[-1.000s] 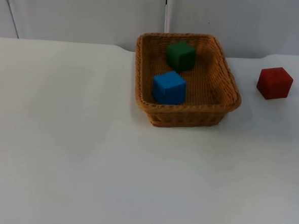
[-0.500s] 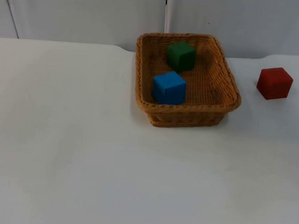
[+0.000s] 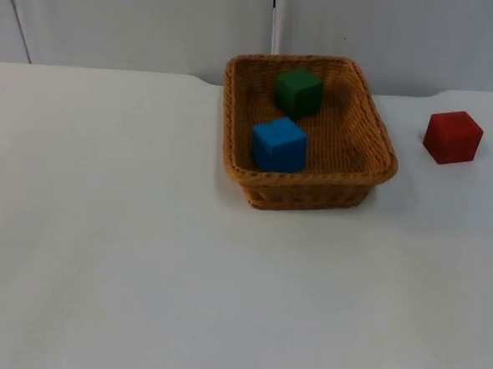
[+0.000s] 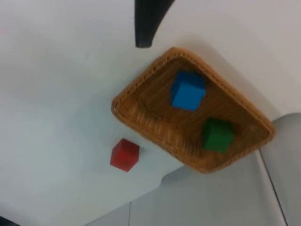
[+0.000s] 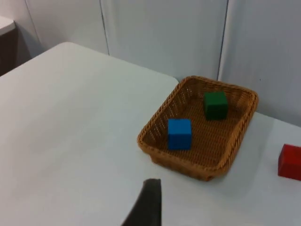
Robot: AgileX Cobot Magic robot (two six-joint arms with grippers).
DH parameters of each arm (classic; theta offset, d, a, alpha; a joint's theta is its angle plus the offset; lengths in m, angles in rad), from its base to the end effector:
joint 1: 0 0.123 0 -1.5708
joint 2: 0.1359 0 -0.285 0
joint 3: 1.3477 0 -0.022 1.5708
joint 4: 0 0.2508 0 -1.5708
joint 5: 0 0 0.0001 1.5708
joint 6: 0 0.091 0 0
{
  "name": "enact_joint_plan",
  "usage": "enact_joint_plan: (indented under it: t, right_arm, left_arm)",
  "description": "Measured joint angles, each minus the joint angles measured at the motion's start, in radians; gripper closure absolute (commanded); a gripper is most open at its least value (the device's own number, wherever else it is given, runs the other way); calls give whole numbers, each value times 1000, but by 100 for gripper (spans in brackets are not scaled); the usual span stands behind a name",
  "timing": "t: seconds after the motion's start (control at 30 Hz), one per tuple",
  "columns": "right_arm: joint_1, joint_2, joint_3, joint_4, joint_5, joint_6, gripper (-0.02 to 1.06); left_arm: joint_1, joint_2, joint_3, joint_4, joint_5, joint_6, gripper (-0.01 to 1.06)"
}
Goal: Pick up one cube with each hand and place exactly two cubes into the same basket, leaving the remaining cube outside.
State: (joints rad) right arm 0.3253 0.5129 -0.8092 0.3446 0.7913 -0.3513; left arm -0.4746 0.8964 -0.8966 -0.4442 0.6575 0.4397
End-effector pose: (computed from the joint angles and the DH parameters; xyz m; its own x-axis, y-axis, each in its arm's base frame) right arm 0.0682 0.0461 0.3768 -0.2931 -0.2054 -0.9338 -0.5554 0.8316 -0.0086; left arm 0.1473 -0.1026 0.3677 -0.3906 0.2868 -0.8748 0.6766 0.7337 -0.0616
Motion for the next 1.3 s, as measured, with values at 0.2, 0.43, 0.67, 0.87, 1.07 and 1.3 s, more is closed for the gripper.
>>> enact_joint_plan:
  t: [0.2, 0.43, 0.67, 0.87, 1.07, 1.3]
  right_arm:
    - [0, -122, 97, 0, 0, 23, 25]
    - [0, -248, 146, 0, 17, 45, 25]
    - [0, -357, 149, 0, 88, 47, 25]
    - [0, -431, 153, 0, 156, 72, 25]
    - [0, -502, 153, -40, 216, 113, 25]
    - [0, -510, 153, -129, 302, 206, 25]
  left_arm:
    - [0, -115, 116, 0, -8, 0, 23]
    - [0, -236, 198, 0, 8, 0, 23]
    - [0, -370, 303, 22, 10, -36, 23]
    - [0, -488, 384, 133, 28, -143, 23]
    - [0, -607, 389, 165, 128, -176, 23]
    - [0, -735, 389, 192, 247, -220, 23]
